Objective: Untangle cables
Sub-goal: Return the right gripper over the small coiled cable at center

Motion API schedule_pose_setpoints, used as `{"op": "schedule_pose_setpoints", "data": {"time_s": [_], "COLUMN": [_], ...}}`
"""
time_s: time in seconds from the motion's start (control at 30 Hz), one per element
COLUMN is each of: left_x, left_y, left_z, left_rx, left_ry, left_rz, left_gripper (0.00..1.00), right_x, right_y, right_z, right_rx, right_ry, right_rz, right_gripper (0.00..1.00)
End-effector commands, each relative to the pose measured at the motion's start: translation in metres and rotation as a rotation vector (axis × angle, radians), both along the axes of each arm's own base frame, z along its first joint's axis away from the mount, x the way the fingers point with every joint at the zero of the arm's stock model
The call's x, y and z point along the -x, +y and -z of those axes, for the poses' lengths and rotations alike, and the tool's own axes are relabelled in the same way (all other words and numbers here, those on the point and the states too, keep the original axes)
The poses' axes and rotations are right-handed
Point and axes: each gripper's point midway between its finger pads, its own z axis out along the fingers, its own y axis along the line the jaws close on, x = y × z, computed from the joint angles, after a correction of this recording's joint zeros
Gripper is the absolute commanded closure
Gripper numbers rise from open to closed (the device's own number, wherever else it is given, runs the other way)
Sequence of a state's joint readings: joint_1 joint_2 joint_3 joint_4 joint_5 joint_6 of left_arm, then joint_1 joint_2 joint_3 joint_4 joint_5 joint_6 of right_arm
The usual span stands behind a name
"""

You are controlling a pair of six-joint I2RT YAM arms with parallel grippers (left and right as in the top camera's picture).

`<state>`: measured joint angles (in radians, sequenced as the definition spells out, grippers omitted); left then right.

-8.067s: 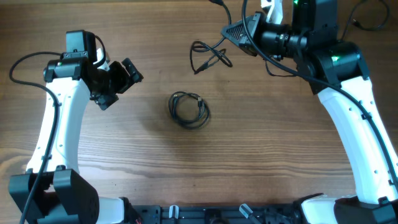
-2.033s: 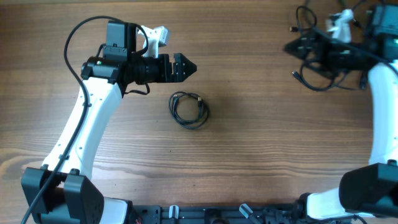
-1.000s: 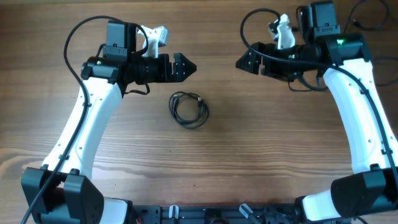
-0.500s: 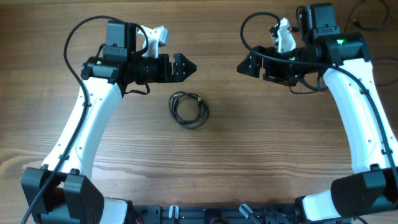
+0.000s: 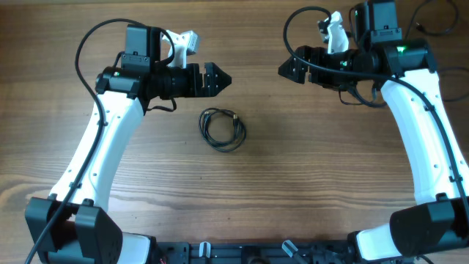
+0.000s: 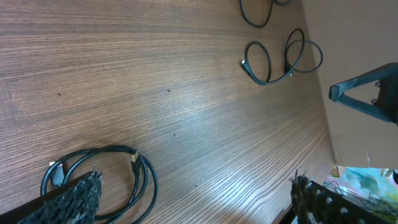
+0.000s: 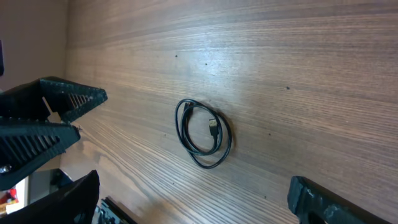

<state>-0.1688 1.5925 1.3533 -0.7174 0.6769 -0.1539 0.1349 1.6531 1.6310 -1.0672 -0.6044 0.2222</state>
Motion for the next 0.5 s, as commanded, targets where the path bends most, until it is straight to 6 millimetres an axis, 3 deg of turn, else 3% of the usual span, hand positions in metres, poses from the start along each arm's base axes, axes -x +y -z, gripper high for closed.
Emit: {"op": "schedule_pose_setpoints", "data": {"time_s": [0.0, 0.27, 0.37, 0.47], "left_x": [-0.003, -0.003, -0.003, -0.003], "left_y": [0.002, 0.002, 0.002, 0.002], "left_z": [0.003, 0.003, 0.002, 0.003], "left_rx": [-0.013, -0.012, -0.013, -0.013], "left_ry": [-0.007, -0.007, -0.007, -0.007], "left_rz": [-0.001, -0.001, -0.001, -0.001], "left_gripper": [0.00, 0.00, 0.00, 0.00], "right_x": [0.000, -0.005, -0.006, -0.011], "right_y": [0.001, 0.023, 0.038, 0.032], "right_z": [0.006, 0.016, 0.037, 0.059], "right_rx": [0.007, 0.012, 0.037, 0.124], "right_ry": [0.005, -0.005, 0.052, 0.087], "right_rz": [-0.013, -0.061, -0.069, -0.023], "right_gripper": [0.00, 0.02, 0.06, 0.08]}}
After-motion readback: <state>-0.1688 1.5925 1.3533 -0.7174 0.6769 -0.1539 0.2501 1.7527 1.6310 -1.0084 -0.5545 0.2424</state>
